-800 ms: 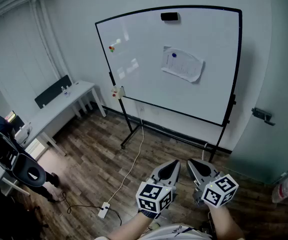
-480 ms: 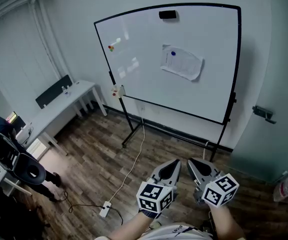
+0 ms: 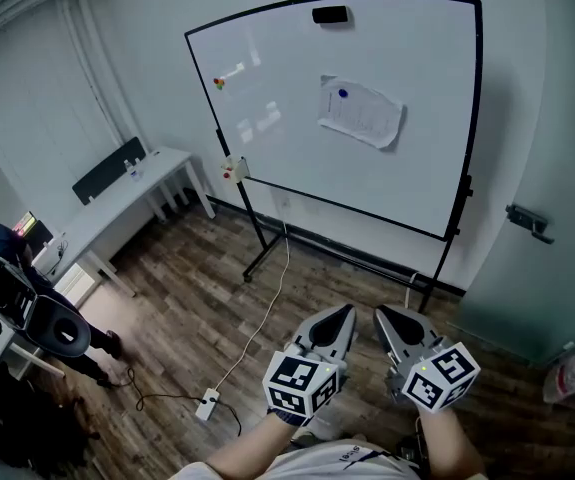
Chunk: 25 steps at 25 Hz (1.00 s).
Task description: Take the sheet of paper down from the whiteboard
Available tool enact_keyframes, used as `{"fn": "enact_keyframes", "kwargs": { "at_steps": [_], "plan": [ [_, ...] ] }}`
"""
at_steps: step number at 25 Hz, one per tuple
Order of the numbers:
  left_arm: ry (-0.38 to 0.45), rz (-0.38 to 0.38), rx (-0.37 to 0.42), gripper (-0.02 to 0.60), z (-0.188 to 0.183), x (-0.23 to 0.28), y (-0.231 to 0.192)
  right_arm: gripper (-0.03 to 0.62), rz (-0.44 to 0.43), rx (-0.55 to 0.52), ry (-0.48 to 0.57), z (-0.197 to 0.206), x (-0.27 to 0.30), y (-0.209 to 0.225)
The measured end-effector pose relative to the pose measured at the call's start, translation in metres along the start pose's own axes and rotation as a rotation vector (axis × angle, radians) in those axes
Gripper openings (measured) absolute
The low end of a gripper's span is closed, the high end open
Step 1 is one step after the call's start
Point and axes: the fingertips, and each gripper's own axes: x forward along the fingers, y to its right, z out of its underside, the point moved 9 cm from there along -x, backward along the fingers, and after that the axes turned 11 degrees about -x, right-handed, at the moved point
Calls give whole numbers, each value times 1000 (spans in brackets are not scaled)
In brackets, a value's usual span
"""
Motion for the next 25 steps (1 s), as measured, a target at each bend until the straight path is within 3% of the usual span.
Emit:
{"fn": "enact_keyframes", "kwargs": {
  "at_steps": [6,13,25],
  "plan": [
    [9,-27,0,12,-3,10,-6,12,-6,11,6,3,0,14],
    [24,-5,12,12,-13,32,-24,12,9,5,-1,5,22,28],
    [53,38,4,12,-55,110,-138,12,52,-36,-34,9,149,73]
  ]
}}
